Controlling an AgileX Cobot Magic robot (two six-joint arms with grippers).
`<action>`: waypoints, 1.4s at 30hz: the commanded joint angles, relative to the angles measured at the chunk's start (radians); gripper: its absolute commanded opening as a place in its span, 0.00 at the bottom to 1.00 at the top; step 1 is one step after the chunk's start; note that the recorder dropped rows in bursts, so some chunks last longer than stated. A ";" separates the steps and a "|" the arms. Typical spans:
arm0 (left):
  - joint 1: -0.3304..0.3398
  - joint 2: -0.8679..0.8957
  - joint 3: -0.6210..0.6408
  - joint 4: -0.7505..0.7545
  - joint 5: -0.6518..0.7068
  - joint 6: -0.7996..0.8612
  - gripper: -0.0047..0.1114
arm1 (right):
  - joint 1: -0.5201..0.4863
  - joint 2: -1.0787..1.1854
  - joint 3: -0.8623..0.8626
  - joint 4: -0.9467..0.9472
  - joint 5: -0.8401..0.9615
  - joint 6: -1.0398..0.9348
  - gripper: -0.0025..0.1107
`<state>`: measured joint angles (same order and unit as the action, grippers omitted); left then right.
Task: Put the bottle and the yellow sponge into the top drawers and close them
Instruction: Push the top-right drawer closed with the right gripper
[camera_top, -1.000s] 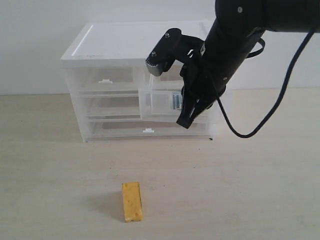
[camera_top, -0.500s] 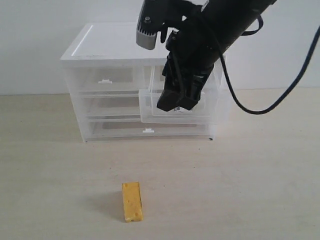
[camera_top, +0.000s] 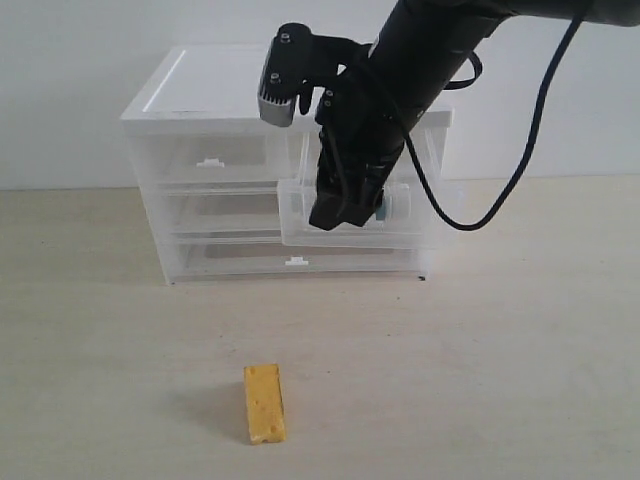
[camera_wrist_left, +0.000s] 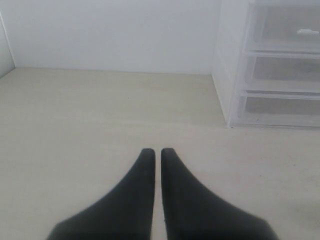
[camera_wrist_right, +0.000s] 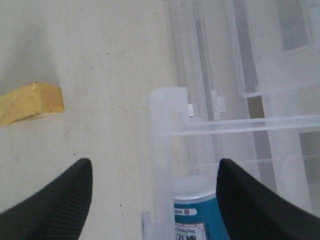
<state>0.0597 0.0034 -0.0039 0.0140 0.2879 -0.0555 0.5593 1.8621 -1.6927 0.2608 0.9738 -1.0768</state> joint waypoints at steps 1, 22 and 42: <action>0.003 -0.003 0.004 -0.007 -0.003 0.004 0.08 | -0.004 0.008 -0.007 -0.014 -0.004 -0.025 0.55; 0.003 -0.003 0.004 -0.007 -0.003 0.004 0.08 | -0.004 0.006 -0.007 -0.086 0.129 -0.225 0.02; 0.003 -0.003 0.004 -0.007 -0.003 0.004 0.08 | 0.009 -0.005 -0.007 0.013 0.032 -0.318 0.02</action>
<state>0.0597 0.0034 -0.0039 0.0140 0.2879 -0.0555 0.5560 1.8731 -1.6948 0.2352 1.0389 -1.3275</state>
